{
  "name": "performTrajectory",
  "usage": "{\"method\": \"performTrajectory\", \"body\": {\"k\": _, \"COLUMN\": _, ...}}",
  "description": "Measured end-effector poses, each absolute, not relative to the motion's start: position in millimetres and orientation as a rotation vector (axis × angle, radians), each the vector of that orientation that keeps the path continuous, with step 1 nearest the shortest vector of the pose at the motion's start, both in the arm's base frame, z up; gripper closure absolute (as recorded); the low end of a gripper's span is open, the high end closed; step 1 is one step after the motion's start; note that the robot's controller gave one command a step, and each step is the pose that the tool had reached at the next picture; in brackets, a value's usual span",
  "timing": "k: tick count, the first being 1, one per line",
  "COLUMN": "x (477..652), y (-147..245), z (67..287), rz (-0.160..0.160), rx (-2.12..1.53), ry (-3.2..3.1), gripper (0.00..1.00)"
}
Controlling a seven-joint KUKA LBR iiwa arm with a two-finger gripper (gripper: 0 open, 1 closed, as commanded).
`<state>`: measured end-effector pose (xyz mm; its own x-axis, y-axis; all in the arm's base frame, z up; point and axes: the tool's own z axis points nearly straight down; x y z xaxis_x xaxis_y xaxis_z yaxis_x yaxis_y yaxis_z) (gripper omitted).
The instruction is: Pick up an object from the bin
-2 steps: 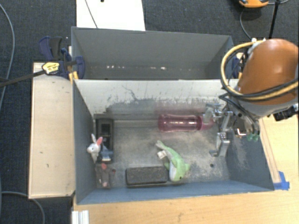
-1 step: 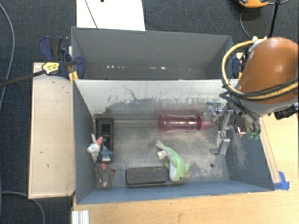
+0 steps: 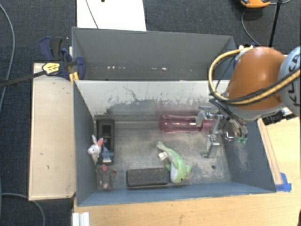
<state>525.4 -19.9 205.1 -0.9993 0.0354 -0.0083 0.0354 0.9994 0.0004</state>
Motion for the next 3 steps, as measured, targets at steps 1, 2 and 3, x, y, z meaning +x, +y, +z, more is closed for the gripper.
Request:
{"method": "performTrajectory", "body": {"k": 1, "x": 507.3, "y": 4.1, "z": 160.9, "rz": 0.000, "rx": -0.048, "ry": 3.137, "gripper": 0.00}}
{"method": "performTrajectory", "body": {"k": 2, "x": 508.9, "y": 6.9, "z": 114.3, "rz": 0.001, "rx": -0.395, "ry": 3.105, "gripper": 0.00}}
{"method": "performTrajectory", "body": {"k": 3, "x": 490.2, "y": 24.4, "z": 78.5, "rz": -0.003, "rx": -0.577, "ry": 3.082, "gripper": 0.00}}
